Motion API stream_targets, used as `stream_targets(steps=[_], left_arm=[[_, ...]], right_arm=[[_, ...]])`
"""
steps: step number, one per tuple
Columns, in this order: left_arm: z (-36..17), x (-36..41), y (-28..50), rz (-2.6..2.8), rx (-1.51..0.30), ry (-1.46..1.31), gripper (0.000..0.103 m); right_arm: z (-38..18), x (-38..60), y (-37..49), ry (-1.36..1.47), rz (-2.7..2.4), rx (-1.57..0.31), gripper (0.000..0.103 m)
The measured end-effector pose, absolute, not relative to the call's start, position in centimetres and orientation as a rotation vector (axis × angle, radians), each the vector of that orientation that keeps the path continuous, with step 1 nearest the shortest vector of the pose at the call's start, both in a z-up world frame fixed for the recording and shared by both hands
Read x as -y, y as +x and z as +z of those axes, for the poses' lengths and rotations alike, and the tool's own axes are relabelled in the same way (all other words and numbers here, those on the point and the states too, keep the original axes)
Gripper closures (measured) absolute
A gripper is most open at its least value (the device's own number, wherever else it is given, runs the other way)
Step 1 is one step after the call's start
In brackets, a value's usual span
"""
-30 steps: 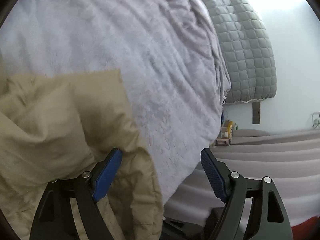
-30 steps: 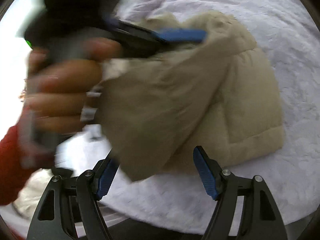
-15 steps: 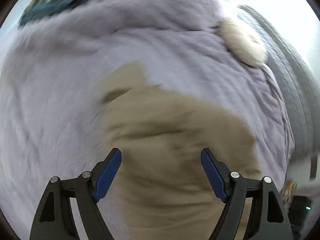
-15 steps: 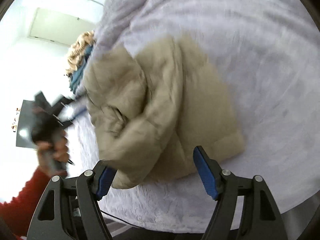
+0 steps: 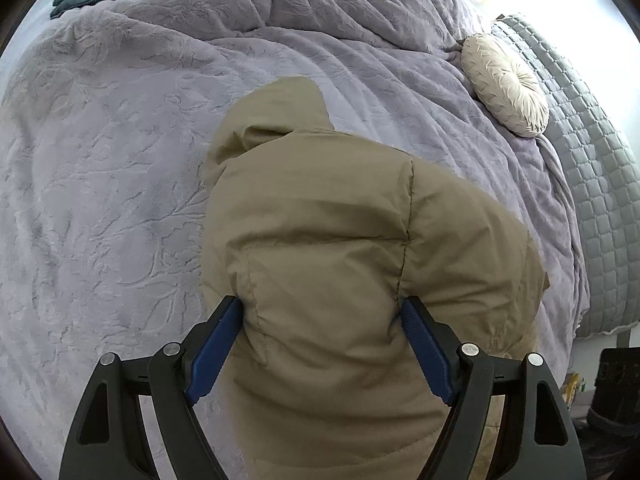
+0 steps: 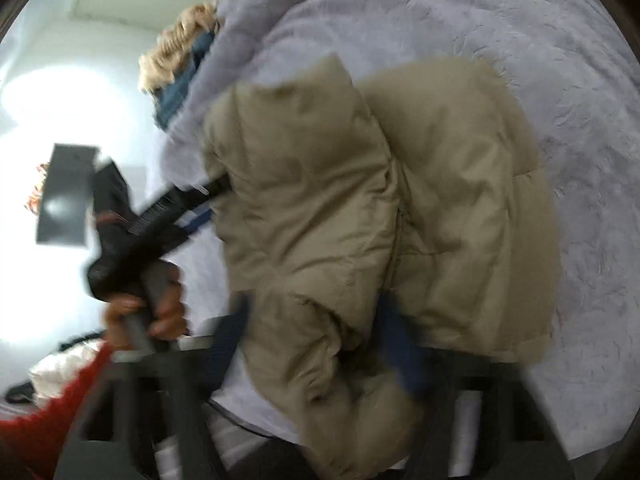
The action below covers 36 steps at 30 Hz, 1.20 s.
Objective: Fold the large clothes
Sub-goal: 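Grasp the folded coat edge with the right tool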
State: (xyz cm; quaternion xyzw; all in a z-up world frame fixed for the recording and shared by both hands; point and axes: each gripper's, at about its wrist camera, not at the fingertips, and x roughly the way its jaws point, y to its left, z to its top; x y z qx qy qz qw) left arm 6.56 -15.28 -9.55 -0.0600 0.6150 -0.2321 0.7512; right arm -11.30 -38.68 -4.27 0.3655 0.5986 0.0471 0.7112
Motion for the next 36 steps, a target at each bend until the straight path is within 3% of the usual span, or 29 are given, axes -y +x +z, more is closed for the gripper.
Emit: stream_targets(steps=[8,13,15,18,36], left_arm=[[-8.5,22.0,4.3,-0.595,-1.283,0.03,0.021],[-9.1,27.4,3.4,-0.606,-1.255,0.143,0.021],[-9.6,28.5,3.2,-0.608,-1.249,0.174,0.015],[-10.2,29.5,3.0,-0.595,-1.234,0.232,0.014],[-6.1,25.8,1.4,-0.483,-1.287,0.277,0.014]], right_arm=[[-5.6,40.0,-13.3,0.472,-0.036,-1.384,0.085],[-8.1,43.4,-14.7,0.529,-0.115,-1.368,0.084],[-9.7,44.4,-15.2,0.571,-0.112,-1.357,0.083],[-11.4,45.5,-15.9,0.675,-0.097,-1.341,0.083],[-10.3,46.8,-18.3,0.806,-0.131,-1.34,0.075]])
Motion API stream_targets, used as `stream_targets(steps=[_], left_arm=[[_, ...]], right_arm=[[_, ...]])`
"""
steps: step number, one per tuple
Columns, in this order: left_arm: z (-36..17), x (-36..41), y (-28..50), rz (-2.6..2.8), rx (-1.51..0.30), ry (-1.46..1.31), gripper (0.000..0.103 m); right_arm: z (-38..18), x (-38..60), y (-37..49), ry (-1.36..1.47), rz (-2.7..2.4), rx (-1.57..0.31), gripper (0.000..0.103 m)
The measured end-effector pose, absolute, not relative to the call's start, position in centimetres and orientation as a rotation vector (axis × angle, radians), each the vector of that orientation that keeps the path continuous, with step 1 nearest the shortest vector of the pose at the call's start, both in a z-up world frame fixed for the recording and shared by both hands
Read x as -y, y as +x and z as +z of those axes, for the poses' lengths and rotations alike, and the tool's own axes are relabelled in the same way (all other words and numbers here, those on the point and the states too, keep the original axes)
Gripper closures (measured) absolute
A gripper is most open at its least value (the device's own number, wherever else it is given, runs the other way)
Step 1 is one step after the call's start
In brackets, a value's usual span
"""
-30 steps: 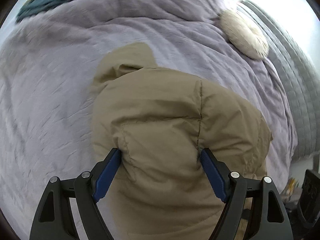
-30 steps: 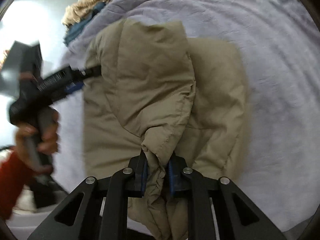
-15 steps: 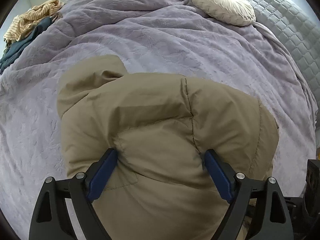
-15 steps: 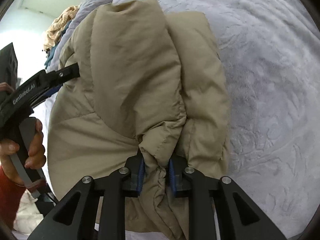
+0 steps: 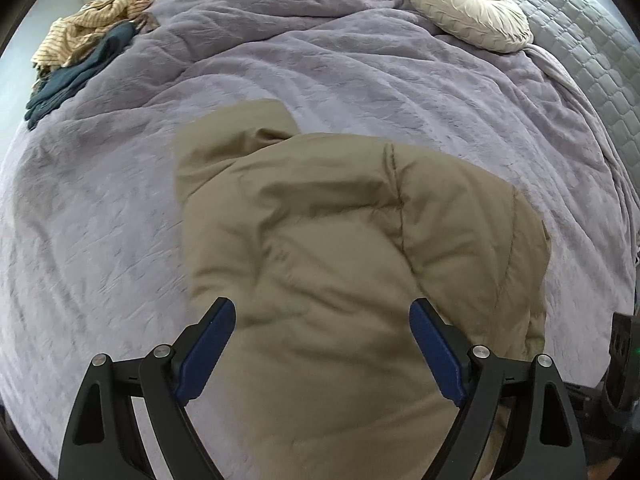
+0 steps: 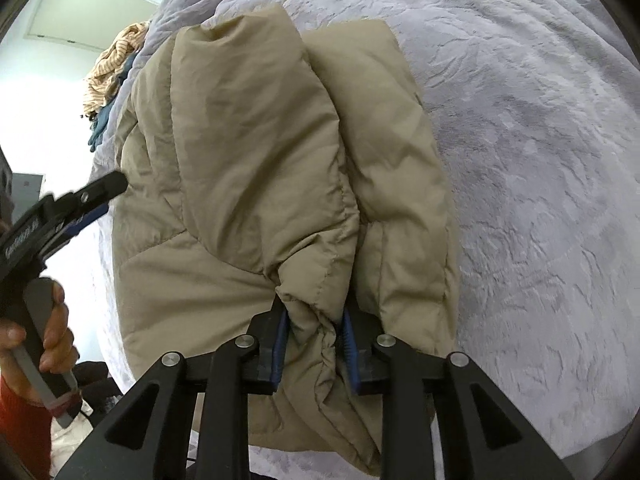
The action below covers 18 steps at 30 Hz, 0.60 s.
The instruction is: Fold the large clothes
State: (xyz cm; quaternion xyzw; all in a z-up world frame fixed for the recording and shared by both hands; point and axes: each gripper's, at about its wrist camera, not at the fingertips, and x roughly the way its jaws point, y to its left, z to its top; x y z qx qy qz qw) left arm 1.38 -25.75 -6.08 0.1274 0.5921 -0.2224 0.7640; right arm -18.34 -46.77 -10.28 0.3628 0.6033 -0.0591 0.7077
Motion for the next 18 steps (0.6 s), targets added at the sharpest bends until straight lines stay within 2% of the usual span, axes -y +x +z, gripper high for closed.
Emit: stream_targets(steps=[9,12,18], left_arm=[[-4.7,22.5,0.2,-0.453,-1.301,0.323,0.014],[-4.7,21.6,-0.2,-0.45,-1.311,0.306,0.014],[-6.0,20.0,-1.5,-0.452,-1.371,0.278,0.013]], right_arm=[[-7.6,47.0,-18.6,0.796,-0.142,-1.333,0.074],[-6.6,47.3,-18.9,0.79,-0.15,-1.318,0.063],[-5.5,48.6,-19.6,0.769,-0.152,-1.314,0.062]])
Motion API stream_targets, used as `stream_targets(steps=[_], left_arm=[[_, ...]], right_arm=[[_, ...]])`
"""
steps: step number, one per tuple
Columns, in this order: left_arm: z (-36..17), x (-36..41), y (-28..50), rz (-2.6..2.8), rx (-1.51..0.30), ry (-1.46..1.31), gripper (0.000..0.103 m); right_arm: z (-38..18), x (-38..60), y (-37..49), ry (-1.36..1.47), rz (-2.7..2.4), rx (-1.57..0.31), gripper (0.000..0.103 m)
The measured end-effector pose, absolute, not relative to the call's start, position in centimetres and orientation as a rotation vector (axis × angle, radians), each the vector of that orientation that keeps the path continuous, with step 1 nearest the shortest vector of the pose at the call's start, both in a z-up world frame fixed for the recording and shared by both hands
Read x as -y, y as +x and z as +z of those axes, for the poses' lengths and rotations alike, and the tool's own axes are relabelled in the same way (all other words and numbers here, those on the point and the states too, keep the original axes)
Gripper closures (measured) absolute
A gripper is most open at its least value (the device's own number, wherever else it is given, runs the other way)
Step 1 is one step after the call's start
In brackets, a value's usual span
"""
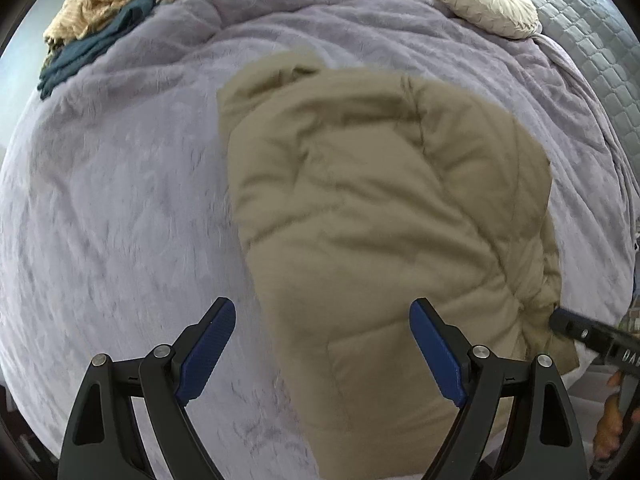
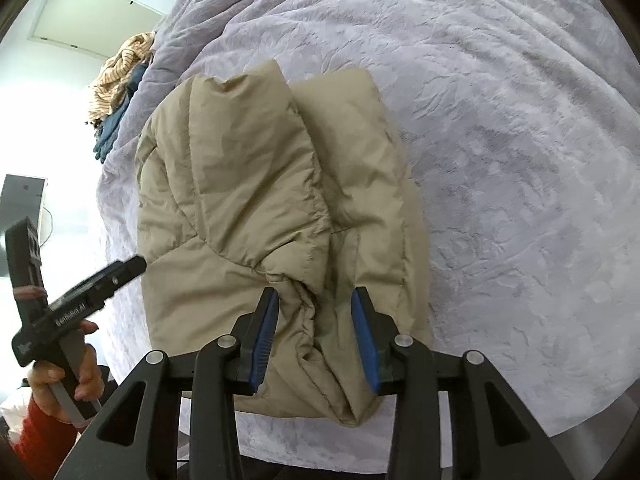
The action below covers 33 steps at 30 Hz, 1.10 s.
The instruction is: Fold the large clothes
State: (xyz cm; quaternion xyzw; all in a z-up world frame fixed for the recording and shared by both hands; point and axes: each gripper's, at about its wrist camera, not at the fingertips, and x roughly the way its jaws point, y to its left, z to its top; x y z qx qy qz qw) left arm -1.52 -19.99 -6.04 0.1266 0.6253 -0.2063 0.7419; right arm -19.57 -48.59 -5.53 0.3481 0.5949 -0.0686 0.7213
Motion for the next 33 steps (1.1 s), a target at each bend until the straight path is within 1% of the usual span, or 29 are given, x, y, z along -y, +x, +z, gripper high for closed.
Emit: stream_targets(steps=[1,2,3,4,5,7,9,11,13,15,16,22,24,30,33], left_arm=[[-6.2,19.6,-1.8,-0.448,-1.373,0.272,0.01],[-6.3,19.4,-1.9,-0.449,-1.37,0.265,0.004],[-6.2,18.9,-2.1,-0.449,-1.363,0.247,0.002],[-6.2,18.6,-2.1,-0.451,-1.361,0.231,0.002],[-6.3,18.2,-2.1,-0.456,-1.364,0.203,0.002],[-6.6,17.5,-1.9,-0.456,-1.378,0.157,0.002],[-7.2,16.6,-1.5,-0.446,-1.402,0.107,0.002],[-7.7,16.0,-1.2,-0.442,-1.424,0.059,0.002],[-8.2,15.5,-1.0,-0.446,-1.443,0.012,0.002],[-8.7,15.1,-0.9,-0.46,-1.457,-0.022,0.002],[-9.0,14.9,-0.7,-0.466,-1.468,-0.039,0.002],[-10.2,14.3,-0.4,-0.496,-1.495,-0.108,0.002],[-10.5,14.1,-0.1,-0.512,-1.501,-0.136,0.002],[-12.1,14.0,1.1,-0.626,-1.535,-0.255,0.002],[-13.9,13.6,1.9,-0.682,-1.575,-0.352,0.002]], right_arm=[[-5.4,48.7,-19.7,0.768,-0.154,-1.312,0.061],[-5.3,48.9,-19.8,0.766,-0.158,-1.307,0.058],[-5.1,49.1,-19.8,0.762,-0.162,-1.299,0.056],[-4.8,49.3,-19.9,0.754,-0.165,-1.283,0.05],[-4.5,49.5,-20.0,0.744,-0.166,-1.267,0.04],[-4.1,49.7,-20.0,0.736,-0.159,-1.254,0.033],[-4.2,50.1,-20.0,0.726,-0.161,-1.255,0.031],[-4.4,50.5,-19.9,0.721,-0.163,-1.261,0.026],[-4.8,51.0,-19.8,0.735,-0.148,-1.26,0.026],[-5.4,51.2,-19.8,0.762,-0.119,-1.257,0.016],[-5.9,51.4,-19.7,0.78,-0.102,-1.258,0.013],[-7.9,52.6,-19.0,0.838,-0.066,-1.272,0.013],[-8.4,53.0,-18.7,0.861,-0.053,-1.273,0.0],[-10.7,53.9,-17.0,0.935,0.03,-1.308,0.0],[-12.2,54.0,-15.9,0.961,0.083,-1.344,0.0]])
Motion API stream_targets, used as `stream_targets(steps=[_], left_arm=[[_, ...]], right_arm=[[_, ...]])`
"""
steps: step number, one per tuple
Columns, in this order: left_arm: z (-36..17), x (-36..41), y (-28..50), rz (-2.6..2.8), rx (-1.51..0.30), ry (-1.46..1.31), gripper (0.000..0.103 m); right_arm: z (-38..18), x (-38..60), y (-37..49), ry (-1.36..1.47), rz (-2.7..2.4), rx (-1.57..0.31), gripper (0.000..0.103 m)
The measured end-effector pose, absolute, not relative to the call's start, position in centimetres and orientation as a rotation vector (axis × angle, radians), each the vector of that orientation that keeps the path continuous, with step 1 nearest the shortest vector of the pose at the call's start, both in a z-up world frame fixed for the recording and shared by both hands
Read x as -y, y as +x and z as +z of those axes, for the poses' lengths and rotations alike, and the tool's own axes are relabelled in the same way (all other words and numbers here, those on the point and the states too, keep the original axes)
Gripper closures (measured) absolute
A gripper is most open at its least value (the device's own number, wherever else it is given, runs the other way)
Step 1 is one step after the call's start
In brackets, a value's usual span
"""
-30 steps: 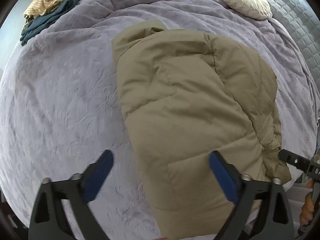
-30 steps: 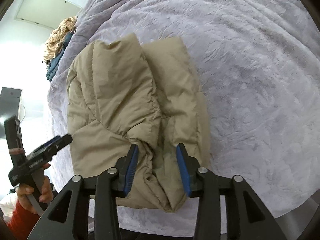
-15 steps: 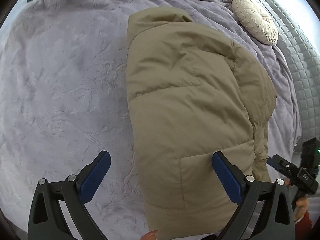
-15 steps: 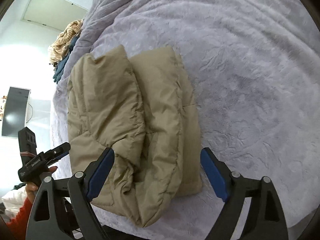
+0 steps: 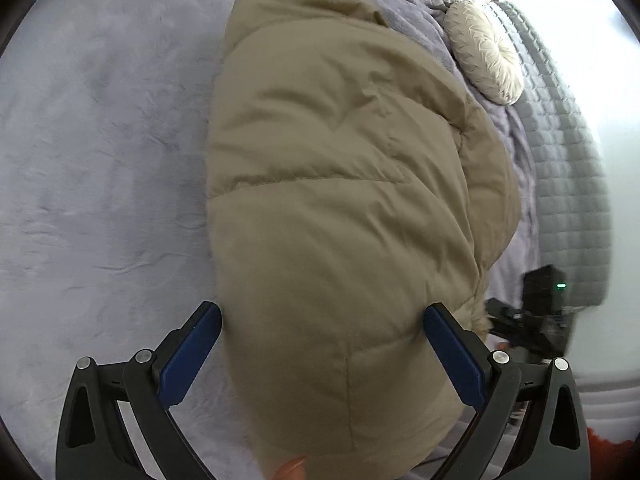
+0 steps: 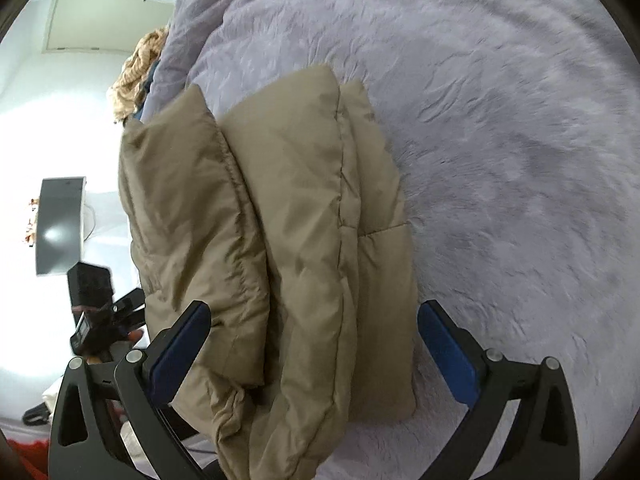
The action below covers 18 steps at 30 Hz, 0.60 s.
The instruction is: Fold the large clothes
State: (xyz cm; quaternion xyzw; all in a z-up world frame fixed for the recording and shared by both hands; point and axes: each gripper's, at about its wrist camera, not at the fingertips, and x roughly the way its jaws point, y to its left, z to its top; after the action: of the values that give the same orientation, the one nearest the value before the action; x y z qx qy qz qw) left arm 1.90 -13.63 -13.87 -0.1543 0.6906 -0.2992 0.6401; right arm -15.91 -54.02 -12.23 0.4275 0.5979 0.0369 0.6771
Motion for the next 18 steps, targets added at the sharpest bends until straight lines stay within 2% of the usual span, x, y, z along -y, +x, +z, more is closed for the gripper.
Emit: stream_targets(steps=[9,18], left_arm=[[-17.6,13.9,3.8,-0.806,-1.588,-0.482,0.001],[-19.7,16.6,4.3,-0.815,-1.614,-0.508,0.0]], right_arm=[[-17.2,54.3,-11.7,1.033,0.258,-1.388,0.0],[-19.0,53.9,-9.2,1.075,0.319,-1.374,0.0]])
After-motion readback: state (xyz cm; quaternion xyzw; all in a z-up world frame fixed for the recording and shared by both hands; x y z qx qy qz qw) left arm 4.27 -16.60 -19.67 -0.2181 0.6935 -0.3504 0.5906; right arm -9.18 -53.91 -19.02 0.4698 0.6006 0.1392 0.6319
